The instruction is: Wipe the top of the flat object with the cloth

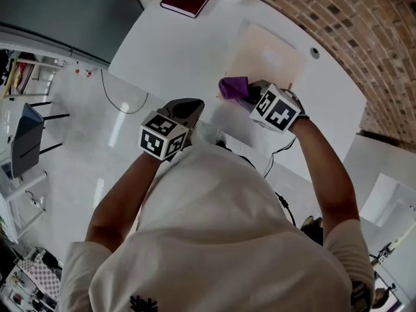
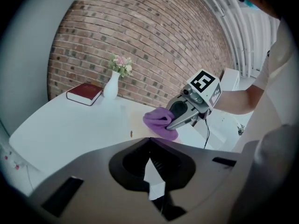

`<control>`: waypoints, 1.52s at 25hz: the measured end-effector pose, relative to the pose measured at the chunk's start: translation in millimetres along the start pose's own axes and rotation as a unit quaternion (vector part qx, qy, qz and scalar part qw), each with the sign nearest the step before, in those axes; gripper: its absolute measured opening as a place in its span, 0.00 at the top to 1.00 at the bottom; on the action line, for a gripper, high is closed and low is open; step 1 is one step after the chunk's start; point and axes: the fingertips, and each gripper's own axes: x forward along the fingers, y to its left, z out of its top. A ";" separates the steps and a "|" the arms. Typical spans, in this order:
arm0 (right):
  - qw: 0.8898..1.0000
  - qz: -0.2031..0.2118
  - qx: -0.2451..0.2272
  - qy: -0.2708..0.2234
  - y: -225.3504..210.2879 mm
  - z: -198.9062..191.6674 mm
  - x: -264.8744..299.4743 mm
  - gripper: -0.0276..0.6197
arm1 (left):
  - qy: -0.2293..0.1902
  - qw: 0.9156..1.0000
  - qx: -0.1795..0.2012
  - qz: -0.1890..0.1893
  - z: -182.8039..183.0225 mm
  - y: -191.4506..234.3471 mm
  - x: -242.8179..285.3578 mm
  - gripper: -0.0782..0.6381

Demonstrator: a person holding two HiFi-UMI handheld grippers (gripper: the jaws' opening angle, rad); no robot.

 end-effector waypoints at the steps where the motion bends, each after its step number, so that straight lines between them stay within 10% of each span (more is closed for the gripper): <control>1: 1.000 0.019 -0.016 0.014 -0.1 -0.5 7.1 0.84 | -0.004 1.000 -0.011 0.010 0.5 3.9 -1.9 0.86; 13: 0.988 0.126 -0.064 0.058 -21.1 -4.4 46.4 0.84 | 0.010 0.998 0.007 0.060 -8.5 3.7 21.7 0.86; 38: 0.990 0.114 -0.017 0.082 -106.1 -24.3 50.9 0.84 | 0.109 0.987 0.089 0.074 -41.5 17.3 138.1 0.86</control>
